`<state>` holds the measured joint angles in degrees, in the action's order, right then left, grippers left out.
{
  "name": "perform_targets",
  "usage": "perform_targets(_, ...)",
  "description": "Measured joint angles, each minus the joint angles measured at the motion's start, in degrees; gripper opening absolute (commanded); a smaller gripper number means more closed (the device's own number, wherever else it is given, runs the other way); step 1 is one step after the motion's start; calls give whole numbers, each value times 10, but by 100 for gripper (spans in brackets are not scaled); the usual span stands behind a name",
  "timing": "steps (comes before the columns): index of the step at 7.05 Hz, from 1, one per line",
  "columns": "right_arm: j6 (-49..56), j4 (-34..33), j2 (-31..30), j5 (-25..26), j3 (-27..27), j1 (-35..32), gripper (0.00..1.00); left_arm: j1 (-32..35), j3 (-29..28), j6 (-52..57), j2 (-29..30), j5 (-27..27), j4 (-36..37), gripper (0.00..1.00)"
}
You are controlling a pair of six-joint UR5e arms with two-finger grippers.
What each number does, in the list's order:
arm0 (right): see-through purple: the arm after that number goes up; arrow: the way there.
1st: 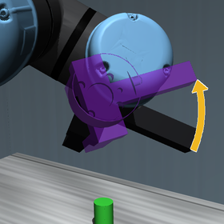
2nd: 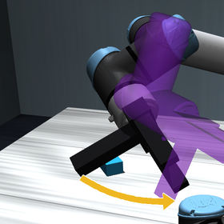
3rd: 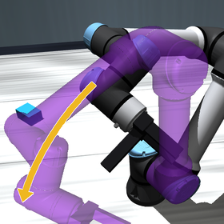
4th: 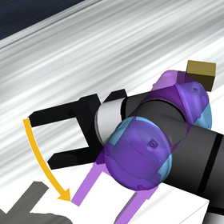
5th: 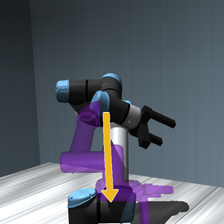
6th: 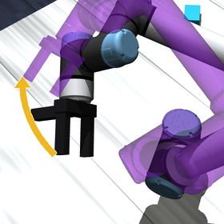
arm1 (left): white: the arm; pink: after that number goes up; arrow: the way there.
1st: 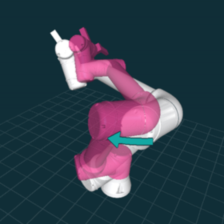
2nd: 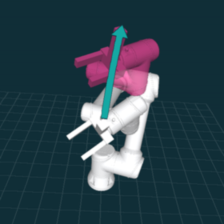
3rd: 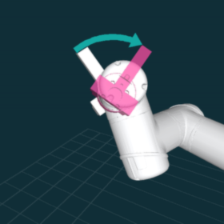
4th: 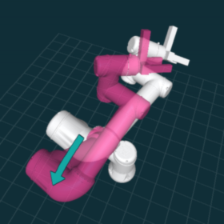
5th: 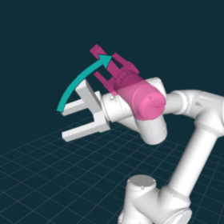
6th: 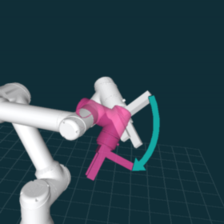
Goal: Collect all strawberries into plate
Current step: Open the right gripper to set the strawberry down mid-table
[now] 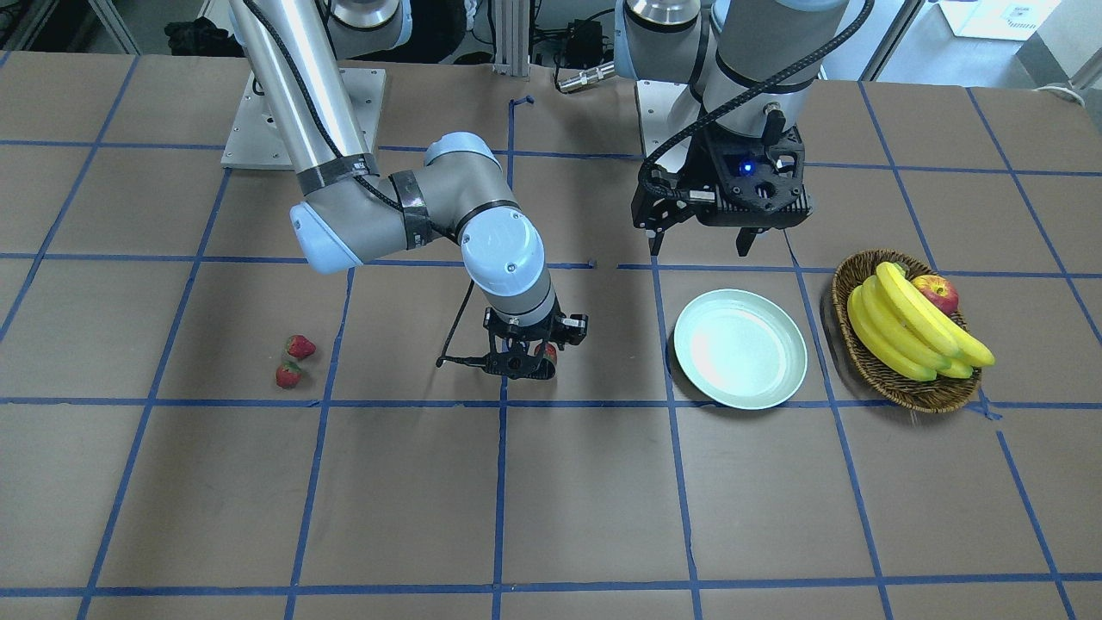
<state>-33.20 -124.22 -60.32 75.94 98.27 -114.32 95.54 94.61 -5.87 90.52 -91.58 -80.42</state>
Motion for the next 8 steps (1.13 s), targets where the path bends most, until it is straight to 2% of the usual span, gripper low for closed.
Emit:
perform_targets(2,3,-2,-10,4,2,3,100,-1,0,1,0,0,0,100)
perform_targets(3,4,12,-28,28,5,8,100,-1,0,1,0,0,0,100)
perform_targets(4,5,37,-46,74,6,21,100,-2,0,1,0,0,1,100)
perform_targets(5,11,60,-59,114,7,48,100,-2,0,2,1,0,1,100)
perform_targets(8,120,126,-108,167,12,156,100,-2,0,2,2,0,1,100)
